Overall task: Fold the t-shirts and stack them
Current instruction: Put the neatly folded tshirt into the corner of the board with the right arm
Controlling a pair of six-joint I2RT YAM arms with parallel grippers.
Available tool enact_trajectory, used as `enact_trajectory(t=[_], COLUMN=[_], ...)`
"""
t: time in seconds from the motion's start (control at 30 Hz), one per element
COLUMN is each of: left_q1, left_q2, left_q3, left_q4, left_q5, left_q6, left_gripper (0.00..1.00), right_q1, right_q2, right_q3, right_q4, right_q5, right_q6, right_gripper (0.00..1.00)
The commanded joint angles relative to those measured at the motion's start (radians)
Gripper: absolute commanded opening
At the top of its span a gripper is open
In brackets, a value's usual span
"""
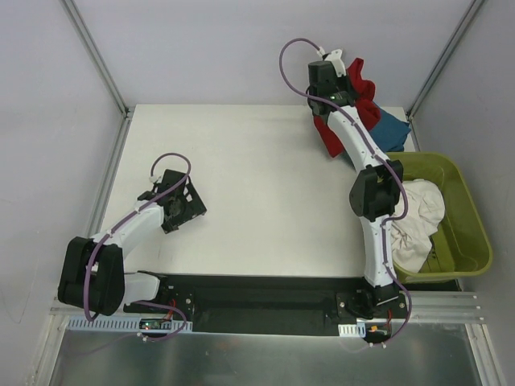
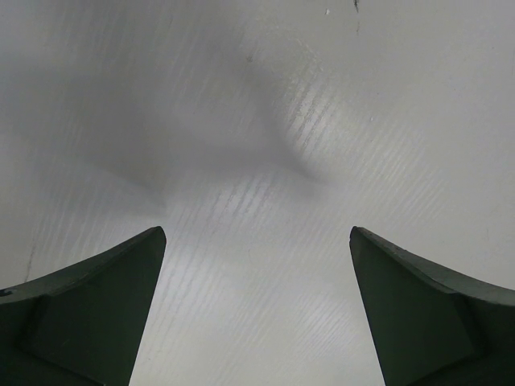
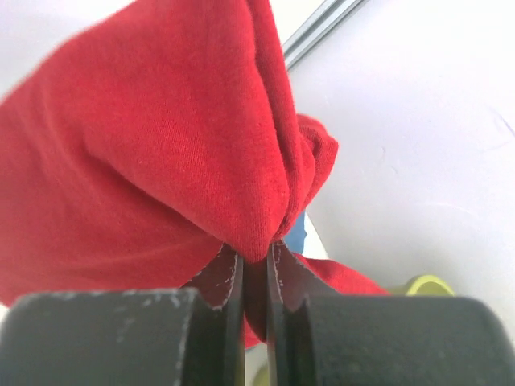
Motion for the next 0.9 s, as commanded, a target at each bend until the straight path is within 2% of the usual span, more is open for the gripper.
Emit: enact_trajectory(t=[0.0,0.13,0.2,0.27,0.3,0.37,0.5,0.67,0.87], left_q1=[-0.001,-0.001,-0.001,-0.001,-0.001,-0.001,-0.001,-0.001,-0.001], left_q2=[0.017,0.032,0.044,0.07,0.08,0.104,0.12,0.118,0.118], left_q3=[0.037,0.042,0.048,0.06,0.065,0.077,0.077,0.073,0.073], left_q4=[-0.002,-0.002,-0.002,-0.002,-0.001,-0.002,-0.002,-0.002,-0.002], left_q5=[-0.015,-0.022,-0.022,-0.015,-0.009,-0.001,0.002,0.004,0.016], left_q6=[0.004,0.007,0.005,0.008,0.008,0.011,0.013,0.011,0.01], left_gripper=[0.99,0.99,0.99,0.99,0.99,0.99,0.99,0.99,0.99], right_q1=[-0.01,-0.083,-0.146,-0.194,-0.236,-0.264,-0.306,-0.359,-0.363], right_q2=[-0.119,-0.154,-0.162,-0.18,-0.188,-0.212,-0.235,-0.287,-0.313], right_q3=[0.083,0.077,0.08,0.078,0.049,0.008,-0.086,-0.262,-0.304], right_q4=[0.058,-0.029,-0.09,-0.147,-0.175,-0.178,-0.195,-0.204,-0.218], right_q5=[-0.018,-0.115,-0.188,-0.321,-0.366,-0.422,-0.429,-0.534,-0.598], right_q6=[0.117,0.393,0.595,0.735,0.857,0.929,1.017,1.168,1.203], right_gripper=[0.0,0.01,0.01,0.01,0.01,0.01,0.01,0.01,0.01])
